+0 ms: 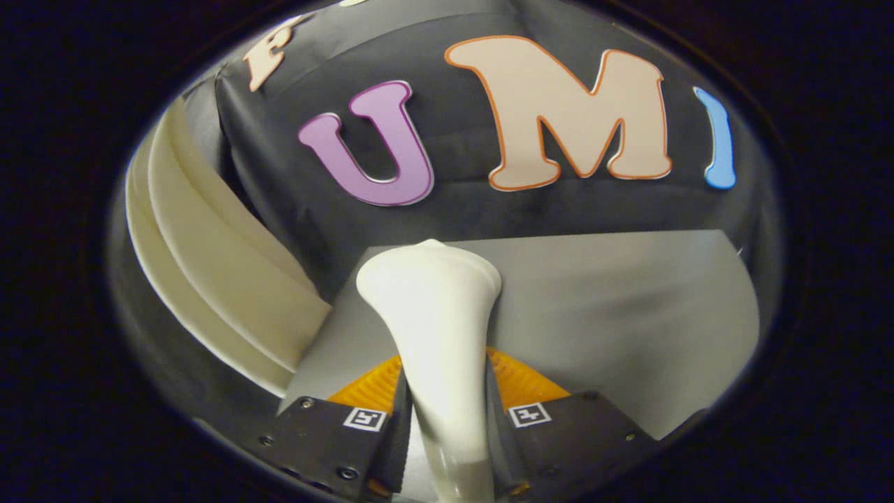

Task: Iron the clothes twice with a garment steamer, once on the left side and once on the right side.

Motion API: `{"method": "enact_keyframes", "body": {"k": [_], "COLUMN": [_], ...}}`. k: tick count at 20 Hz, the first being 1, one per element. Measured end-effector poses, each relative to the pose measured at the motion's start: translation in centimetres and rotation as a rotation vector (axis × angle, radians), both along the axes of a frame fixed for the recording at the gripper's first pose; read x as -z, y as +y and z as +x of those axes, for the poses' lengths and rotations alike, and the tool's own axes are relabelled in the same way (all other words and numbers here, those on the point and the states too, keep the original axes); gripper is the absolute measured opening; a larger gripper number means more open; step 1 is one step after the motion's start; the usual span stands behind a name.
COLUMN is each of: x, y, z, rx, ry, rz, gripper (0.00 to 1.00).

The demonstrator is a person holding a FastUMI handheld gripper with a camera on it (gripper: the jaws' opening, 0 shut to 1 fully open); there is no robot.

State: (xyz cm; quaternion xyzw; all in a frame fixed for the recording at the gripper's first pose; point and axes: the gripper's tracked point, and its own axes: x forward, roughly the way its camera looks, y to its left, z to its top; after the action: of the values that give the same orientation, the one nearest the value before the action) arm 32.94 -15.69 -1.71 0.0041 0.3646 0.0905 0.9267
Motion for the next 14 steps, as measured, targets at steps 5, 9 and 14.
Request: {"method": "enact_keyframes", "body": {"k": [5, 9, 14], "x": [-3.0, -3.7, -5.5], "y": [-1.7, -1.4, 0.7], "z": [-3.8, -9.3, -15.7], "rx": [0.041, 0.087, 0.145], "ry": [-0.221, -0.289, -0.355], "rz": [-0.081, -0.066, -0.025], "gripper": [0.41, 0.41, 0.40]}}
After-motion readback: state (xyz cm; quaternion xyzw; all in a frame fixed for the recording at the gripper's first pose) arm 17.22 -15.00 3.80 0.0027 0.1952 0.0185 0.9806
